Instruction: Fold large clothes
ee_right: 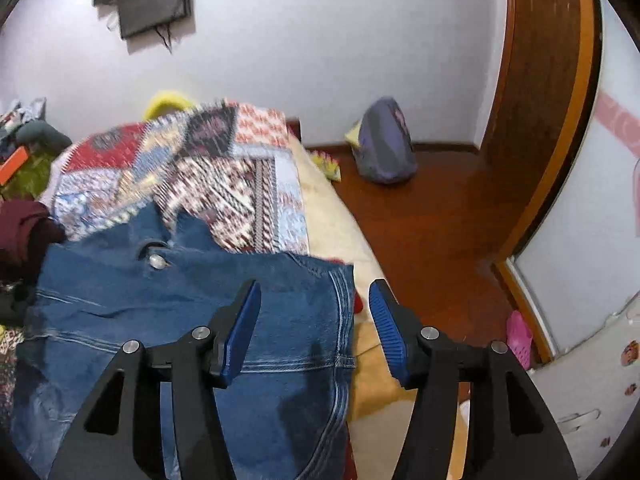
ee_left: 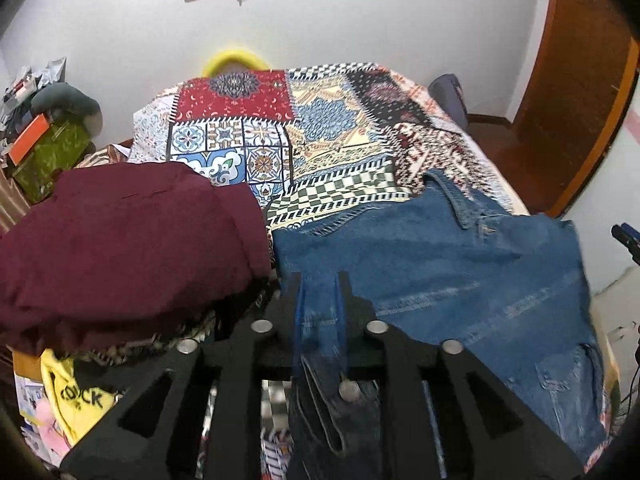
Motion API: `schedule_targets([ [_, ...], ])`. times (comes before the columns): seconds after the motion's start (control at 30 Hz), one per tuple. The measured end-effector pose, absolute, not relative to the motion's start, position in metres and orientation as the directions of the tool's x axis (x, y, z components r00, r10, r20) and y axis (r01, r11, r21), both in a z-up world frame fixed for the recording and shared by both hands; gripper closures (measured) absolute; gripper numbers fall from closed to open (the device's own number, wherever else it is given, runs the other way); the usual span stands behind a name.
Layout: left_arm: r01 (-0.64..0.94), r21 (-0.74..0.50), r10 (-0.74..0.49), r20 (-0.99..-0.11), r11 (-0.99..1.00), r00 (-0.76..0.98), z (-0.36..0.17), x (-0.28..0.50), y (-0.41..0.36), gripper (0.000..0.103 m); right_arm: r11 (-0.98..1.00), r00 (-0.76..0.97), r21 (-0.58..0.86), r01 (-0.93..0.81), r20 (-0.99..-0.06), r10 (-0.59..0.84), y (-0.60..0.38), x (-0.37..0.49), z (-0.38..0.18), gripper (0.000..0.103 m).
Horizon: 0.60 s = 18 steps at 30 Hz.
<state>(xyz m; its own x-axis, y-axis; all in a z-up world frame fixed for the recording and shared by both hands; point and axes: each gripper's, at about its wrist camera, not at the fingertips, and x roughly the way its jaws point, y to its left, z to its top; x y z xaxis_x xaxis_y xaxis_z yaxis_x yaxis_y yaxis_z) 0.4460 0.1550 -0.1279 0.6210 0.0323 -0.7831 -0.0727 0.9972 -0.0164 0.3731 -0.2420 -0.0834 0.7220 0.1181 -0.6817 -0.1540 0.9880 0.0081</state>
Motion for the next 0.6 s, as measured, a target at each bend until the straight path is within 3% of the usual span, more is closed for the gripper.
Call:
schedule_targets([
  [0.07,-0.065,-0.013,0.032,-0.772,0.998,0.635,-0.119,0.432,0.151,0.069,0.985,0.728,0.004,-0.175,-0.673,0.132,-0.240,0.358,-0.068,0.037],
  [0.2,-0.030,-0.007,0.015,-0.749,1.000,0.663,-0.100,0.392,0.141,0.055,0.977,0.749,0.005,-0.214,-0.641,0.167,-0.235,0.328,-0.047,0.031],
  [0.33,-0.013,-0.007,0.004,-0.741,1.000,0.671,-0.090,0.356,0.136,0.049,0.969,0.748,-0.020,-0.248,-0.640,0.178,-0.229,0.300,-0.039,0.025],
  [0.6,-0.013,-0.030,-0.016,-0.792,0.999,0.611,-0.109,0.291,0.143,0.046,0.958,0.707,-0.038,-0.283,-0.683,0.181,-0.228,0.256,-0.055,0.024],
])
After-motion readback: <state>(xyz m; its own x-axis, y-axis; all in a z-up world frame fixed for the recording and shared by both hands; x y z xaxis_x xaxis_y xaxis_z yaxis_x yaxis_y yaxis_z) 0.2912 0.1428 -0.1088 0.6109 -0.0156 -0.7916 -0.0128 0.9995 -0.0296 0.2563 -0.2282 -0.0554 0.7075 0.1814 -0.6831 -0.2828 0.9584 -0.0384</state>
